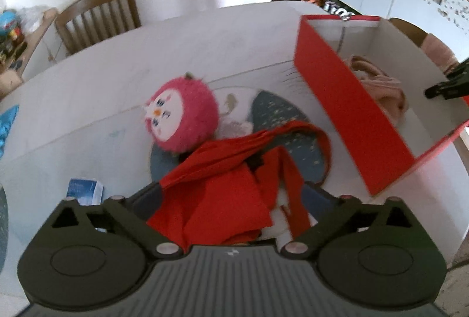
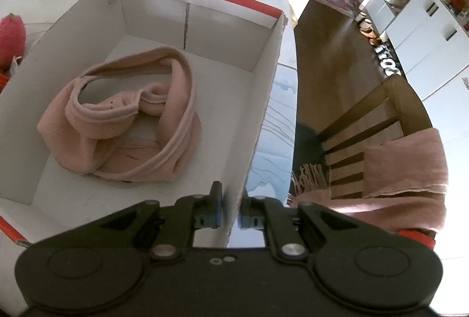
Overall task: Organize objects
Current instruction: 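Move the left tool to the red cloth bag and grasp it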
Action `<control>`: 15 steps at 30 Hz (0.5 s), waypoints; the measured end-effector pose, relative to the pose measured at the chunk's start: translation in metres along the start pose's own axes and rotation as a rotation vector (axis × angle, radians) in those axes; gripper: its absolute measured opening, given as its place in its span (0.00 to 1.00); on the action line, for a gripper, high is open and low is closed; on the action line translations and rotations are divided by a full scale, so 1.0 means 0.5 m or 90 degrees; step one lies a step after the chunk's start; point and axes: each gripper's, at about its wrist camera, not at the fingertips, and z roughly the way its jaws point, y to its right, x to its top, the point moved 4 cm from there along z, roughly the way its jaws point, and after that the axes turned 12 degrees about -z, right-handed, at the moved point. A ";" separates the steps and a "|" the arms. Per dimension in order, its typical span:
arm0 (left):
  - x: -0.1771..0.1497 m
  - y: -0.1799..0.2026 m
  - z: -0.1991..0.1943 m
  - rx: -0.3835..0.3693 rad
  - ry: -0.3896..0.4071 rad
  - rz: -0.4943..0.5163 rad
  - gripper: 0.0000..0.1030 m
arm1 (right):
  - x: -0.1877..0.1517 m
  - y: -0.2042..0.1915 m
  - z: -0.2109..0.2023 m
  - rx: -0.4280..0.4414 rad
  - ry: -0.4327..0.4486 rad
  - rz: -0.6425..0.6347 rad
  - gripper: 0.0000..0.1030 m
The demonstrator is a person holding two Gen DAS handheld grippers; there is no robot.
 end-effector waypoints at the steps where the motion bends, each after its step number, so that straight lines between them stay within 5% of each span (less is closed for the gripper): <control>1: -0.006 -0.015 0.008 0.005 -0.002 -0.005 1.00 | 0.000 0.000 0.001 -0.003 -0.002 0.001 0.08; 15: -0.025 -0.084 0.101 -0.065 -0.073 -0.028 1.00 | 0.002 -0.018 -0.002 -0.033 -0.025 0.016 0.11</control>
